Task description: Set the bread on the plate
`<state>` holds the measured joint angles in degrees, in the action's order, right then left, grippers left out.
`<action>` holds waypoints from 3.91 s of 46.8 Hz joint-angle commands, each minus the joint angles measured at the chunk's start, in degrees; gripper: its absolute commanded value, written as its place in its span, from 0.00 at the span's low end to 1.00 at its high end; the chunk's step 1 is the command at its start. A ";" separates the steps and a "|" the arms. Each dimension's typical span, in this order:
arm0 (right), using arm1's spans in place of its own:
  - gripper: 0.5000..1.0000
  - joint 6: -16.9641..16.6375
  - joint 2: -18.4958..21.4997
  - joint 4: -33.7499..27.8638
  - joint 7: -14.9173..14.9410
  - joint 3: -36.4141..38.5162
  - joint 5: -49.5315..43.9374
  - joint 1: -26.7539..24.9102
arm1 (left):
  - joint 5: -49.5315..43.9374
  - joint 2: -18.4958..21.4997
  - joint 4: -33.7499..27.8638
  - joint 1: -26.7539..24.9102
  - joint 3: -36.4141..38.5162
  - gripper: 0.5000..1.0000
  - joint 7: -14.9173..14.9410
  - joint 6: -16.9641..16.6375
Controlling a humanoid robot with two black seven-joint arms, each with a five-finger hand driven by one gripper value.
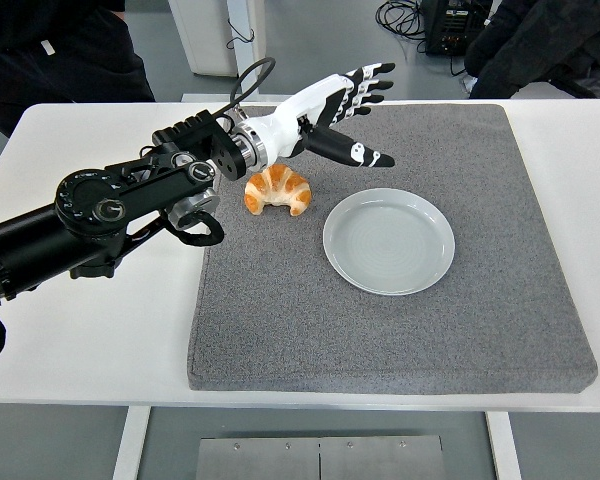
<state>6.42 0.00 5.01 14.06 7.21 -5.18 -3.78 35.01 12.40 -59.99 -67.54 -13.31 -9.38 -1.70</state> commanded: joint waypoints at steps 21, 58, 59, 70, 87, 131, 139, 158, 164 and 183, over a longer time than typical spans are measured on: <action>1.00 0.00 0.00 0.00 0.00 0.00 0.00 0.00 | 13.49 6.76 -0.57 -8.48 17.79 1.00 0.32 -3.49; 1.00 0.00 0.00 0.00 0.00 0.00 0.00 0.00 | 26.78 4.04 7.60 -6.91 26.76 0.99 1.38 -9.20; 1.00 0.00 0.00 0.00 0.00 0.00 0.00 0.00 | 26.60 3.95 7.69 -6.82 26.50 0.99 1.38 -9.11; 1.00 0.00 0.00 0.00 0.00 0.00 0.00 0.00 | 26.77 1.41 11.73 -4.97 26.76 0.99 0.68 -9.99; 1.00 0.00 0.00 0.00 0.00 0.00 0.00 0.00 | 26.07 -2.38 17.36 -4.01 26.49 0.99 -0.73 -10.17; 1.00 0.00 0.00 0.00 0.00 0.00 0.00 0.00 | 23.43 -9.94 29.58 -0.14 26.41 0.97 -4.42 -12.45; 1.00 0.00 0.00 0.00 0.00 0.00 0.00 0.00 | 23.43 -9.94 29.75 0.56 26.58 0.42 -6.79 -13.16; 1.00 0.00 0.00 0.00 0.00 0.00 0.00 0.00 | 22.20 -9.85 29.58 0.65 26.76 0.00 -10.48 -11.22; 1.00 0.00 0.00 0.00 0.00 0.00 0.00 0.00 | 22.20 -9.85 29.58 0.30 26.85 0.00 -11.63 -11.05; 1.00 0.00 0.00 0.00 0.00 0.00 0.00 0.00 | 22.20 -9.23 28.79 -6.20 26.85 0.00 -11.37 -9.73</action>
<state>6.42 0.00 5.01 14.06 7.21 -5.18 -3.78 57.24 3.21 -31.20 -72.28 13.52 -20.89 -12.15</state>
